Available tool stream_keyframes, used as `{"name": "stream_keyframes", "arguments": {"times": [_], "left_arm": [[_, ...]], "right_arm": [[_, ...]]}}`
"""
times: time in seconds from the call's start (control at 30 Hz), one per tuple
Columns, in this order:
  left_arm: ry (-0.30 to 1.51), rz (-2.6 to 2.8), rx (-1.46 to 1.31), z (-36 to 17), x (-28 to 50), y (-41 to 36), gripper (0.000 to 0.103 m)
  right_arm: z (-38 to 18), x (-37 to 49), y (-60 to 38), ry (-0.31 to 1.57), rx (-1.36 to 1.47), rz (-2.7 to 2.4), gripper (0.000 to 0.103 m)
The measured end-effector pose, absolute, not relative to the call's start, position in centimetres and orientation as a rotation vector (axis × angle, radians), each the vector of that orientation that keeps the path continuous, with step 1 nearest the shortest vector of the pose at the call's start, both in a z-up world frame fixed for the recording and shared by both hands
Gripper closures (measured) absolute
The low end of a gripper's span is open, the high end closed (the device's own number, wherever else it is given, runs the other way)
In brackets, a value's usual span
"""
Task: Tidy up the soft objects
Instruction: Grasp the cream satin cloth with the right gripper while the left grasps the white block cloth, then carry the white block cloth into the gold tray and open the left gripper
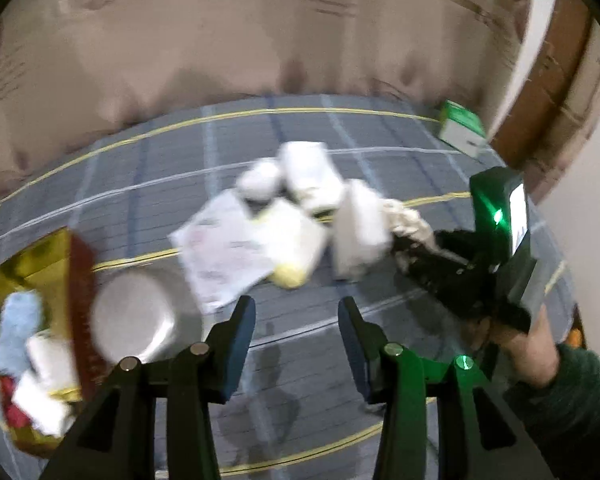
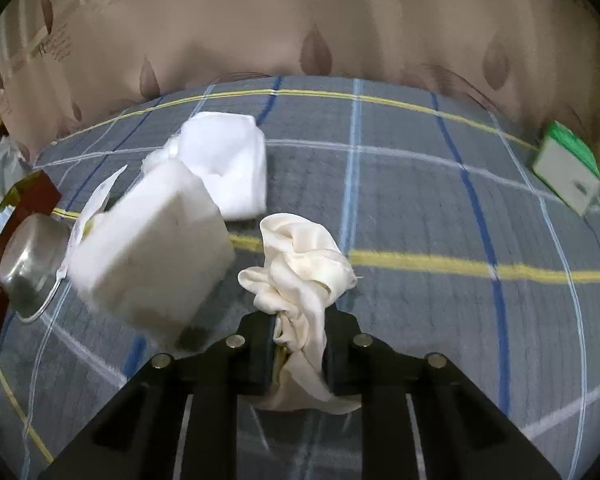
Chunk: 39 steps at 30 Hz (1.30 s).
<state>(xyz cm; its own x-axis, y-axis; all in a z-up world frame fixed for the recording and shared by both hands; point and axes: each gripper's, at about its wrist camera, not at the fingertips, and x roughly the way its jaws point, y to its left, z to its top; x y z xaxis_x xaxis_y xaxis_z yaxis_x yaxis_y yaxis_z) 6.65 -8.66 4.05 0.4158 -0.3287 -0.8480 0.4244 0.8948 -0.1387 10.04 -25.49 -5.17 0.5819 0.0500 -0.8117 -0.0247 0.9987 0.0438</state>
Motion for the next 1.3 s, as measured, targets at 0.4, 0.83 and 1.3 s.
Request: {"name": "stream_keyframes", "arguments": {"times": [0.4,0.83,1.3], "left_arm": [[1.125,-0.54,0.094,1.6,10.6,-16.6,0.053],[1.17,-0.448,0.115,-1.9,14.6,-18.3,0.053],[1.113,-0.481,0.218,-0.7,9.3,-18.6,0.077]], "right_arm": [[-5.3,5.1,-28.6,0.921,0.097,-0.011,0.085],[-5.2,5.3,-29.3,0.917,0.147,0.015,0.085],[-5.2,5.3,-29.1,0.919,0.13,0.014,0.084]]}}
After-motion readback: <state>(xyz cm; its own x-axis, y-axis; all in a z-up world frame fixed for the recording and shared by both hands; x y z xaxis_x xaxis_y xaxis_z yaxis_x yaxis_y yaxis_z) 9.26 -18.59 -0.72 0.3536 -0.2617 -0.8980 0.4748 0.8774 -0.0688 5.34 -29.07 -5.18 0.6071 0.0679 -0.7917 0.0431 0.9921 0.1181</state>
